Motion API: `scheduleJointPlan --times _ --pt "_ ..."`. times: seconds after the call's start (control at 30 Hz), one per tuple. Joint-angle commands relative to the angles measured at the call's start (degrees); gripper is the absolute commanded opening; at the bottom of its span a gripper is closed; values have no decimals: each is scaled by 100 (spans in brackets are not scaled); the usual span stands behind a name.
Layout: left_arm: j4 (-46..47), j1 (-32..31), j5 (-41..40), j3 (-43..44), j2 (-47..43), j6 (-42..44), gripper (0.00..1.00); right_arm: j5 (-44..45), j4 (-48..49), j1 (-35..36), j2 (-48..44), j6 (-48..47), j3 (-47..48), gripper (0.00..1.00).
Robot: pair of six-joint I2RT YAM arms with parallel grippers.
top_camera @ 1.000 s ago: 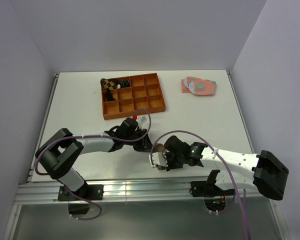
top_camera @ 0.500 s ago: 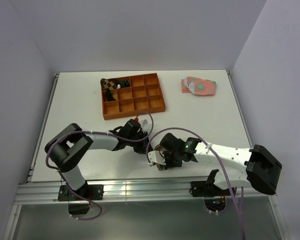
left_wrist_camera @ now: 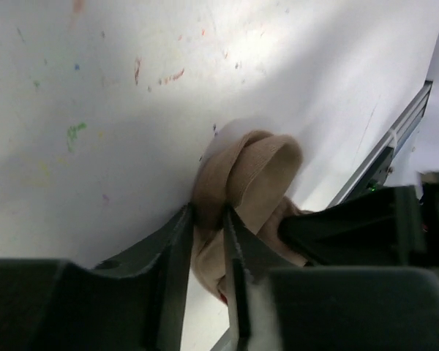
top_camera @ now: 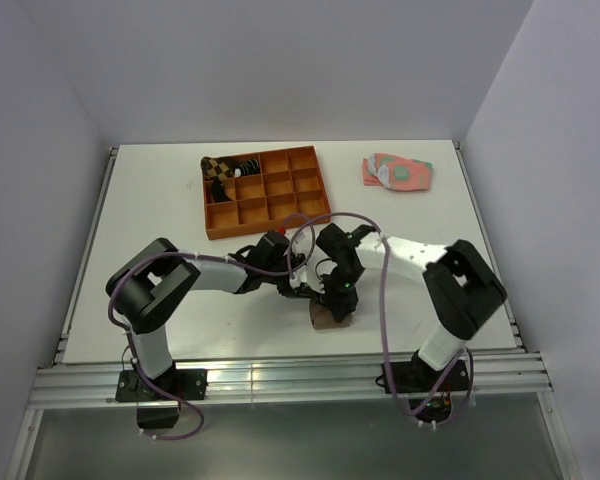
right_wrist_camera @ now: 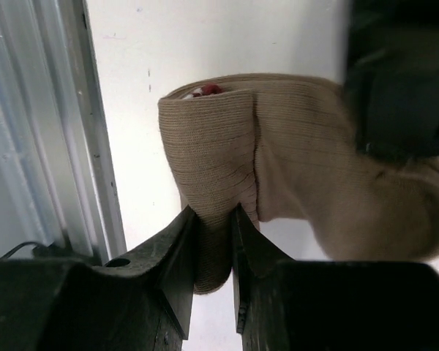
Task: Roll the socks
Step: Roll the sock at the center of the board.
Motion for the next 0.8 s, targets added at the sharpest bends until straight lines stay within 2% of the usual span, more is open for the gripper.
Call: scheduleJointPlan --times 0.0,0.13,0.3,0.47,0.57,0.67,0.77 --pt "251 56 -537 -115 -75 102 31 -776 -977 -356 636 -609 577 17" --pt "733 152 -941 -634 -514 -74 36 -944 -1093 -577 1121 -610 754 17" --pt "902 179 -1320 -1170 -1146 -118 41 -970 -1075 -639 1420 -513 868 17" --pt "1367 170 -1399 -1916 -1682 -390 41 -1128 -1320 -753 1692 -486 1184 17" --pt "1491 83 -1732 -2417 -2243 -373 38 -1164 -1418 -771 1780 -452 1290 17" --pt "1763 -251 -2137 -2822 -2972 -163 38 -1146 -1461 -779 1842 -391 1369 17" --pt "1571 -996 -2670 -2710 -3501 416 42 -1111 -1549 -788 1912 -355 1457 18"
